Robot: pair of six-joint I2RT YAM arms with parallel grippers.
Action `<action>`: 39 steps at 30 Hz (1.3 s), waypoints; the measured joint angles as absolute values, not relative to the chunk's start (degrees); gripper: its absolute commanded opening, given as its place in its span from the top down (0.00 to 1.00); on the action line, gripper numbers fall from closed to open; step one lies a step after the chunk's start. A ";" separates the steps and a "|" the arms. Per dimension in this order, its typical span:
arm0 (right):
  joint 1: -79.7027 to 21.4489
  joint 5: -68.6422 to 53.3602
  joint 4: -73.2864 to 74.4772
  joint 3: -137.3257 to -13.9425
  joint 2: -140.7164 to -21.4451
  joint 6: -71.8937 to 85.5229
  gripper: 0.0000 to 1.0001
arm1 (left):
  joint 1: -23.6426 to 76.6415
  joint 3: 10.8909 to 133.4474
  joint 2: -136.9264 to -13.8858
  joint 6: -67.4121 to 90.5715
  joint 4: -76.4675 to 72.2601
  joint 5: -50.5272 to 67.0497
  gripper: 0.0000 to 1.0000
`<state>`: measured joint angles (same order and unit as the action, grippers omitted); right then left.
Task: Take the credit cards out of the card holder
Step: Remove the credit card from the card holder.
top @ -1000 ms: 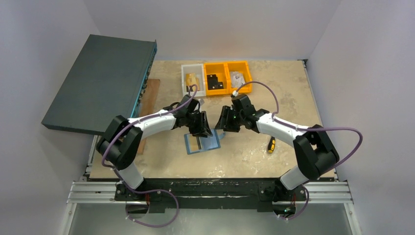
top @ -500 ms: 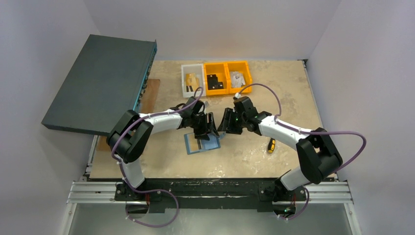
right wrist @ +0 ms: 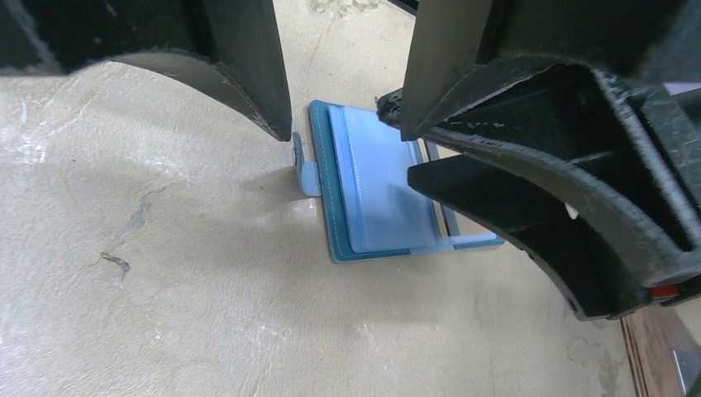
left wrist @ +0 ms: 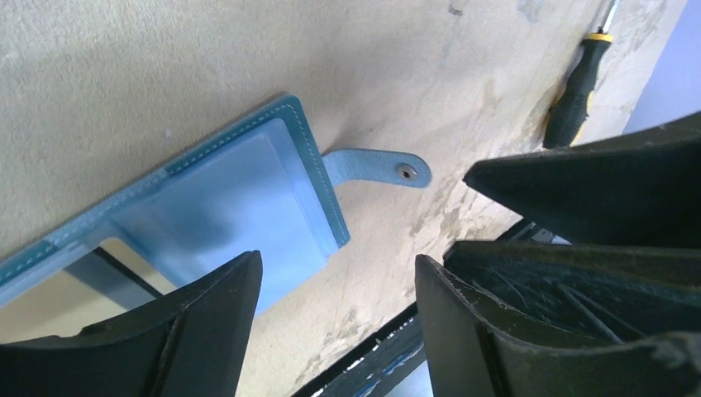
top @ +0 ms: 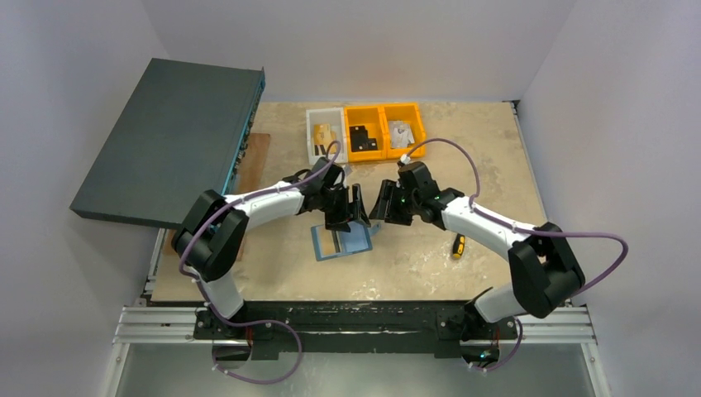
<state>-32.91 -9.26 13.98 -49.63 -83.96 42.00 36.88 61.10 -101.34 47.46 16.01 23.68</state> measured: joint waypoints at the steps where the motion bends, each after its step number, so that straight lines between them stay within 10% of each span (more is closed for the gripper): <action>1: -32.88 -8.95 14.22 -49.63 -83.44 41.95 0.46 | 36.88 61.28 -100.68 47.33 16.64 23.44 0.29; 16: -32.99 -8.16 15.86 -51.53 -82.24 41.25 0.25 | 33.50 63.46 -83.02 42.06 27.42 16.47 0.12; 39: -50.02 -0.43 21.26 -69.89 -98.67 39.57 0.45 | 27.07 47.75 -67.29 39.97 38.89 6.31 0.17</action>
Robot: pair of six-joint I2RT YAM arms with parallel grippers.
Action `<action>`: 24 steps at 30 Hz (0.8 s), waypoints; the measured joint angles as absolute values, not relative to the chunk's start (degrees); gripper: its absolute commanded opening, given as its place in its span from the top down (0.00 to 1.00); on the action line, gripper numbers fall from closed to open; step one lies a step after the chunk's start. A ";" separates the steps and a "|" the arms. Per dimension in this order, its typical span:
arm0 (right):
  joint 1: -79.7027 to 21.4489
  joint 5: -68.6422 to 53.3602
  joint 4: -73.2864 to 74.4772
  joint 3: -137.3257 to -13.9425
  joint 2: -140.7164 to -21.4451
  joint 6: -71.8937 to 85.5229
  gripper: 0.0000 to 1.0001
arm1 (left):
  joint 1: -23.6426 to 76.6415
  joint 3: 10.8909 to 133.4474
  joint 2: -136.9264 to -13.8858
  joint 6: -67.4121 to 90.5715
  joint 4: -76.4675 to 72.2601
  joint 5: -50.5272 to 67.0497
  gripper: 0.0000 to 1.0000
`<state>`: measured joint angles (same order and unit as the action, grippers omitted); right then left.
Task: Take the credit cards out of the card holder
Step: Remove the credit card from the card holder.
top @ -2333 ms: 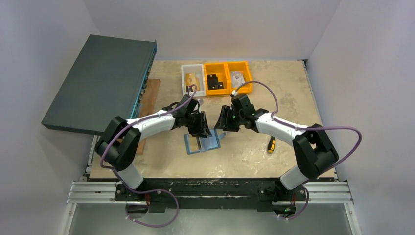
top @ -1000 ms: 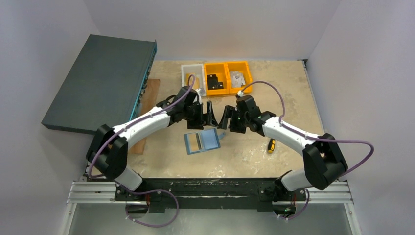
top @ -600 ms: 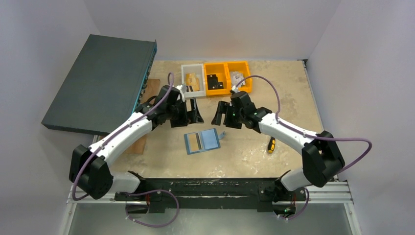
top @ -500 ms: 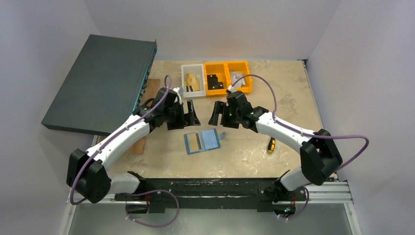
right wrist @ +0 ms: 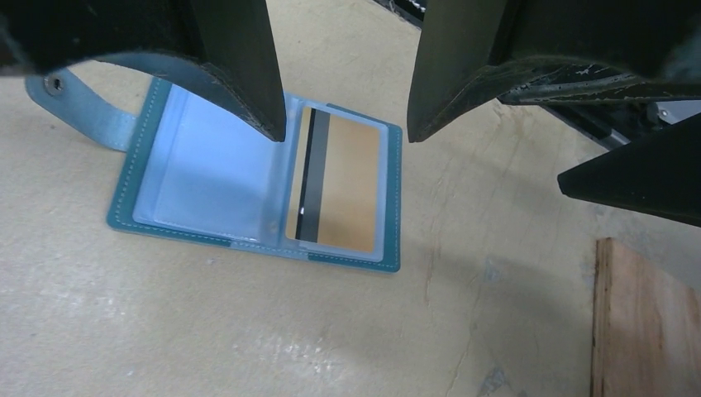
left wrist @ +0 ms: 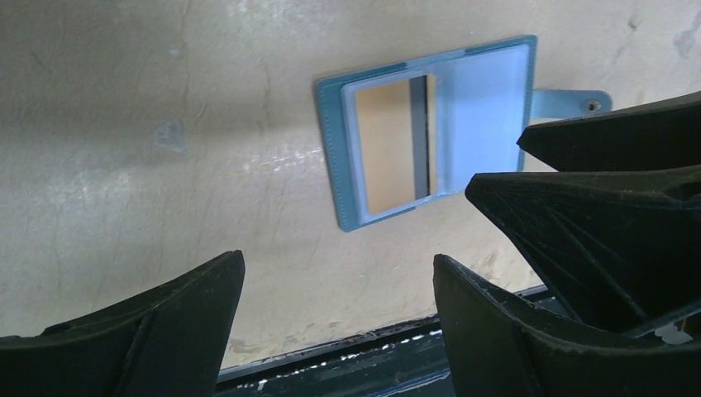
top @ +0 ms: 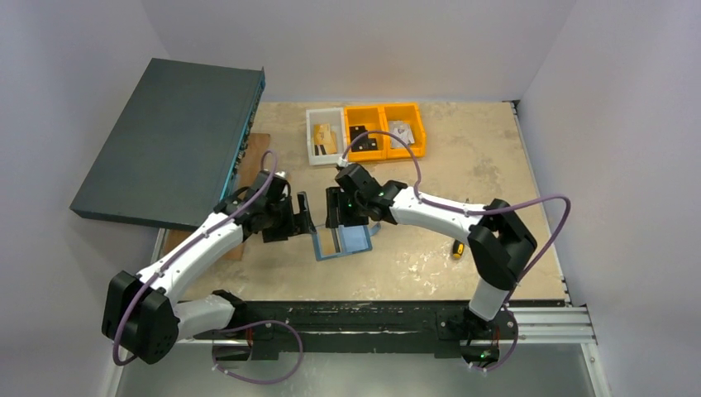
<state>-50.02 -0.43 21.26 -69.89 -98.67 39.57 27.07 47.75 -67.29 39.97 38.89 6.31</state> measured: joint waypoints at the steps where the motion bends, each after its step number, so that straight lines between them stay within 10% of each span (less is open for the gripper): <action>1: -50.35 -0.38 21.52 -70.46 -99.31 39.48 0.45 | 26.96 47.11 -66.92 40.05 38.85 6.02 0.18; 24: -53.36 2.00 25.43 -76.64 -111.42 36.51 0.49 | 25.87 42.54 -66.76 42.48 36.97 4.60 0.46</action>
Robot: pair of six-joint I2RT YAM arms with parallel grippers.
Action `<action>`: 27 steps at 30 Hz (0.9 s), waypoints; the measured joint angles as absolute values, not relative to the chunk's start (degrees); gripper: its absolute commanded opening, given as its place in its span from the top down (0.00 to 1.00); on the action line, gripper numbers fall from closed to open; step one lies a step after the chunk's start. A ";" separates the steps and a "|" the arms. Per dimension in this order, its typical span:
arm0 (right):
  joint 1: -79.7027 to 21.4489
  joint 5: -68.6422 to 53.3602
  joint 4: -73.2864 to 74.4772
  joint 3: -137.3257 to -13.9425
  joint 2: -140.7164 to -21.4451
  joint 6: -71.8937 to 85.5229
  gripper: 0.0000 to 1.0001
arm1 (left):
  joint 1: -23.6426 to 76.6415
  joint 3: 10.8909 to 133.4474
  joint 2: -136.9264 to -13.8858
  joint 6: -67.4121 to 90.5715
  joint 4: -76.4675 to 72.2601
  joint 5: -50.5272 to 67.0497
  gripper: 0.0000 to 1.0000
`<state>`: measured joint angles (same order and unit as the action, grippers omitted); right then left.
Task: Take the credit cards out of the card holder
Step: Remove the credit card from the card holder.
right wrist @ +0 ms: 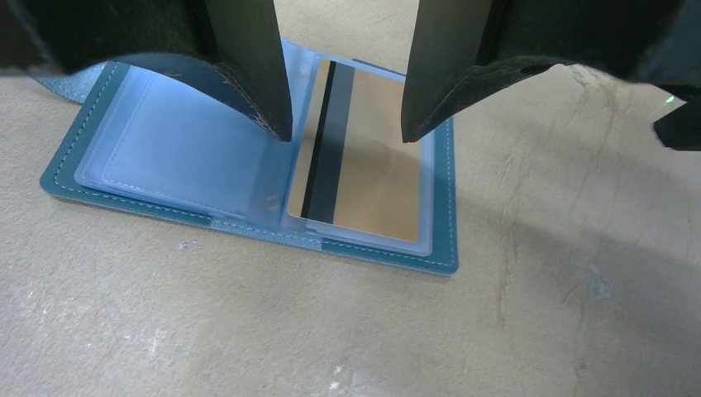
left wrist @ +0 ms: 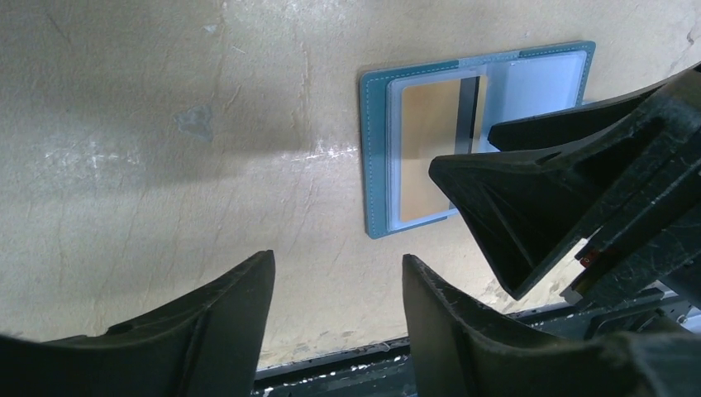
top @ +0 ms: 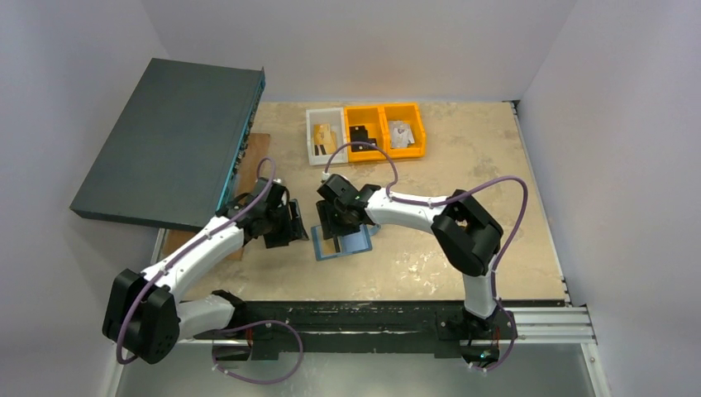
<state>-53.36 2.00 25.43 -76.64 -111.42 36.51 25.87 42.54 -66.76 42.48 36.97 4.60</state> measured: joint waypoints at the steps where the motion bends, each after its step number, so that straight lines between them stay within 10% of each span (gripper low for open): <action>1: -53.43 2.07 25.56 -76.93 -111.46 36.45 0.49 | 25.87 42.48 -66.94 42.50 36.71 4.73 0.49; 27: -43.22 -15.53 4.95 -59.07 -105.25 45.32 0.60 | 25.87 41.36 -83.79 50.70 16.47 17.98 0.78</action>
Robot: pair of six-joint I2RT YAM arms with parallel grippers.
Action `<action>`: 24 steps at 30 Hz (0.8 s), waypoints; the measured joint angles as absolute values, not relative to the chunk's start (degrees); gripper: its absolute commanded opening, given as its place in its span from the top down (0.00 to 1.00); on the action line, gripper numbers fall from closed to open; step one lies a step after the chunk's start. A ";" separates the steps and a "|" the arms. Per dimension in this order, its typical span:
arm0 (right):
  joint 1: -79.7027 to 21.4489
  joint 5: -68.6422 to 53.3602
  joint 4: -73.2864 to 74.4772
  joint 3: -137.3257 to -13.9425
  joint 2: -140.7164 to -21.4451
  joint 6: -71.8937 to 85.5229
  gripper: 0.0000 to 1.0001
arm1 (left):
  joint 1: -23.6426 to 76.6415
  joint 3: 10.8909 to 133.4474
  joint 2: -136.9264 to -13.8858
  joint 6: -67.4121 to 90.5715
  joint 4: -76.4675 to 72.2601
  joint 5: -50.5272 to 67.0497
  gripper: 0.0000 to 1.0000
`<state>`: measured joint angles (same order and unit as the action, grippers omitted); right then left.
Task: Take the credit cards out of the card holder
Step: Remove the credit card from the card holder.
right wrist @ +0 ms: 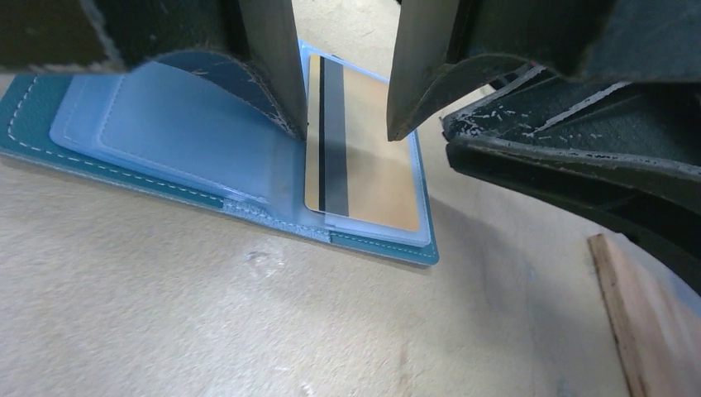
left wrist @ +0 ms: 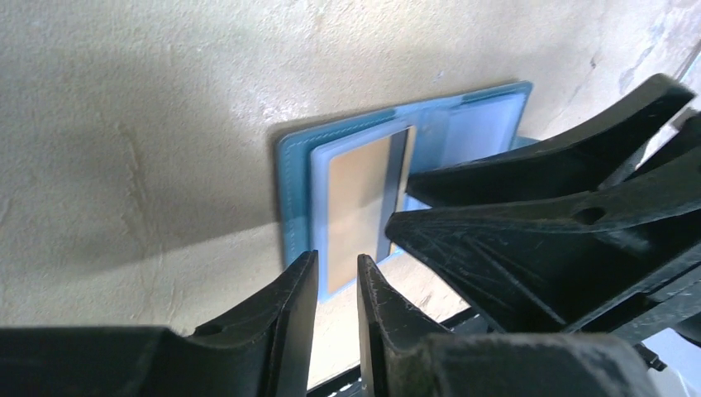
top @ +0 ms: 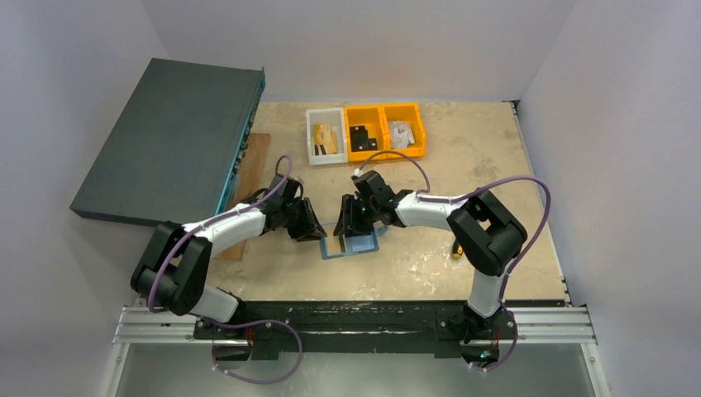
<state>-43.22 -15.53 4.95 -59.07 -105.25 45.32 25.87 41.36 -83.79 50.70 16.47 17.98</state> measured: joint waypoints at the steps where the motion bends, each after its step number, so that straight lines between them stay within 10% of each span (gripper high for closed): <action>1: -43.24 -16.34 4.16 -58.65 -105.25 45.67 0.61 | 25.87 41.36 -83.79 50.94 16.05 18.13 0.81; 24: -43.33 -22.22 -1.74 -56.10 -106.00 50.15 0.62 | 25.89 41.34 -86.17 50.22 17.32 14.26 1.00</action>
<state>-43.33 -22.22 -1.74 -56.10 -106.00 50.15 25.89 41.34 -86.17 50.22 17.32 14.26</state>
